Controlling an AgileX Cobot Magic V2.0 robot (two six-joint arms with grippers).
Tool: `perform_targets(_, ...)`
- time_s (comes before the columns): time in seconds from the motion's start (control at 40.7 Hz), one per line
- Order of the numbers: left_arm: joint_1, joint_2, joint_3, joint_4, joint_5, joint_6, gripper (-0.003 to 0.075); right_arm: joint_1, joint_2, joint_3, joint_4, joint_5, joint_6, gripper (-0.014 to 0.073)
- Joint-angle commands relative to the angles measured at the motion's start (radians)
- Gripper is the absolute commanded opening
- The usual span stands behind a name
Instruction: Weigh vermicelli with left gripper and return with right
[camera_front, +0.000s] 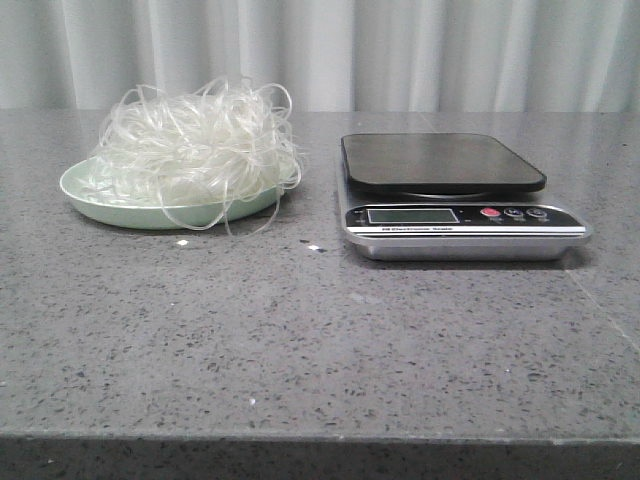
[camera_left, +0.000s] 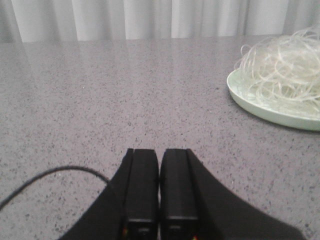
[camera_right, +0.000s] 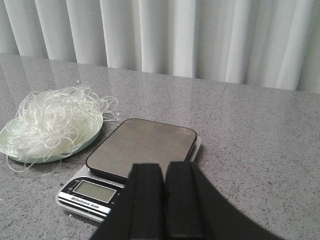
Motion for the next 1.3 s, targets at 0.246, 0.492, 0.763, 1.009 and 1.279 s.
perform_targets(0.246,-0.001,-0.053,0.034,-0.018,-0.111,0.0,0.0137,-0.006,0.005,-0.027,-0.012,-0.078,-0.011,0.015)
perform_targets(0.492,-0.001,-0.053,0.034,-0.018,-0.118,0.0,0.0137,-0.006,0.005,-0.027,-0.012,-0.078,-0.011,0.015)
perform_targets(0.763,-0.001,-0.051,0.034,-0.018,-0.119,0.0,0.0137,-0.006,0.005,-0.027,-0.012,-0.078,-0.011,0.015)
perform_targets(1.009,-0.001,-0.051,0.034,-0.018,-0.119,0.0,0.0137,-0.006,0.005,-0.027,-0.012,-0.078,-0.011,0.015)
perform_targets(1.279,-0.001,-0.051,0.034,-0.018,-0.119,0.0,0.0137,-0.006,0.005,-0.027,-0.012,-0.078,-0.011,0.015)
